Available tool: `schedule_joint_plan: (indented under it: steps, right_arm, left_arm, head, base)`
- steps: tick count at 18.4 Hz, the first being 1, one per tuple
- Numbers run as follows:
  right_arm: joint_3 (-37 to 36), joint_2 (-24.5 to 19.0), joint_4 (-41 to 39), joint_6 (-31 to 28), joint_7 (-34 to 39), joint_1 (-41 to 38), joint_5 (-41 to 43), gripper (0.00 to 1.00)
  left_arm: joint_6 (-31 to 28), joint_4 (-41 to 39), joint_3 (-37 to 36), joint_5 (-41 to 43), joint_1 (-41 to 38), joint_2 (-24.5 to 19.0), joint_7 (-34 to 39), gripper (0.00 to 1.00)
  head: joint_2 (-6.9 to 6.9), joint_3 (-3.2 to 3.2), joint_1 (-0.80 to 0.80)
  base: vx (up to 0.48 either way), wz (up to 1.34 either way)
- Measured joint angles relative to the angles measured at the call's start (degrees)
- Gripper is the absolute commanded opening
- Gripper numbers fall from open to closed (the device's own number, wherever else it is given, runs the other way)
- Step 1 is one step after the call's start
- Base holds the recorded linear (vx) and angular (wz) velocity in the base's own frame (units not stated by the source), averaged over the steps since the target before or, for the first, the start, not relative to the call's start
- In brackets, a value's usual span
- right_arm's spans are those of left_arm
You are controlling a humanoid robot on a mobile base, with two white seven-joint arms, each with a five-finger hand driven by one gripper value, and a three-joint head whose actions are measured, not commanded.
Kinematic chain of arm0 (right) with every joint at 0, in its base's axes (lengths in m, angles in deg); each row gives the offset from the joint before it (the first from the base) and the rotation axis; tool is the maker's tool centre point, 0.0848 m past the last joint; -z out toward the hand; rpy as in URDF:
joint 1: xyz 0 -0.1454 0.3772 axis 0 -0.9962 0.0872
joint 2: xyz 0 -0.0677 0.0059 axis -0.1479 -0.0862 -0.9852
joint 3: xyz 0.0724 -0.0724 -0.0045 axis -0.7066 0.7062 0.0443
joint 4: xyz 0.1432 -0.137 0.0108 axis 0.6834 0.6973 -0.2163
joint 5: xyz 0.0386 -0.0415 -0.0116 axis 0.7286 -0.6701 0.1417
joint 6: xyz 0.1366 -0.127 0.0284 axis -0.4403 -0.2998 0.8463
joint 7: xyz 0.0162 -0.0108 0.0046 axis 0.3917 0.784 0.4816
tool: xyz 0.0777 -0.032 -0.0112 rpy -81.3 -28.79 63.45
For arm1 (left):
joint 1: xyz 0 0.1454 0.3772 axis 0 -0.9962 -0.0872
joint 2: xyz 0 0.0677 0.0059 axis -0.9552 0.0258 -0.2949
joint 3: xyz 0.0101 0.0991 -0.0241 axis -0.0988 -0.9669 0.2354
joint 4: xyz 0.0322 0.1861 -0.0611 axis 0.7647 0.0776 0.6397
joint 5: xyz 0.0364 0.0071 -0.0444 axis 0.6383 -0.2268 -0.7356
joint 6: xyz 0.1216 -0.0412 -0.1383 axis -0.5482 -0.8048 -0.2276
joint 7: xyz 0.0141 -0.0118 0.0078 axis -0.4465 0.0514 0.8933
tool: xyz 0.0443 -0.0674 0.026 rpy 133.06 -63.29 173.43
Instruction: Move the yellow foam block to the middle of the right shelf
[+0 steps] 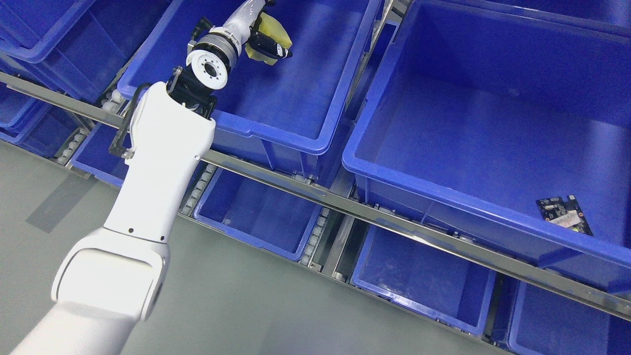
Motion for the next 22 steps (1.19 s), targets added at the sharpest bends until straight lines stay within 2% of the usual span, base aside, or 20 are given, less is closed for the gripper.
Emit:
schedule_joint_plan:
  steps: [2,4,5,6,8,9,17,22]
  right_arm:
    - [0.00,0.00,0.00,0.00,0.00,0.00,0.00,1.00]
    - [0.00,0.00,0.00,0.00,0.00,0.00,0.00,1.00]
    - [0.00,0.00,0.00,0.00,0.00,0.00,0.00,1.00]
    - [0.00,0.00,0.00,0.00,0.00,0.00,0.00,1.00]
    - [0.00,0.00,0.00,0.00,0.00,0.00,0.00,1.00]
    - [0.00,0.00,0.00,0.00,0.00,0.00,0.00,1.00]
    - [0.00,0.00,0.00,0.00,0.00,0.00,0.00,1.00]
    - [0.00,0.00,0.00,0.00,0.00,0.00,0.00,1.00]
  left_arm:
    - [8.25,-0.03,2.20,-0.57,-1.42,0.12,-0.11,0.01]
    - [13.68,-0.03,4.64,-1.00,-3.03,0.21,-0.76,0.04]
    - [14.70,-0.03,5.45,-1.12,-3.59,0.24,-1.01,0.20]
    - [15.27,-0.03,6.19,-1.21,-3.98,0.28,-1.13,0.58]
    - [15.76,0.00,7.48,-1.28,-4.38,0.33,-1.30,0.90]
    - [16.00,0.03,7.84,-1.23,-4.34,0.35,-1.52,0.98]
    - [12.75,-0.23,9.16,-1.84,-2.58,0.50,-3.09,1.00]
    - [5.09,-1.00,10.15,-9.17,-1.07,0.54,1.34,1.00]
  head:
    - [0.00,0.00,0.00]
    - [0.00,0.00,0.00]
    - [0.00,0.00,0.00]
    - [0.00,0.00,0.00]
    - [0.00,0.00,0.00]
    - [0.00,0.00,0.00]
    - [0.00,0.00,0.00]
    - [0.00,0.00,0.00]
  base:
    - [0.000,0.00]
    - [0.000,0.00]
    - [0.000,0.00]
    - [0.000,0.00]
    - [0.000,0.00]
    - [0.000,0.00]
    - [0.000,0.00]
    - [0.000,0.00]
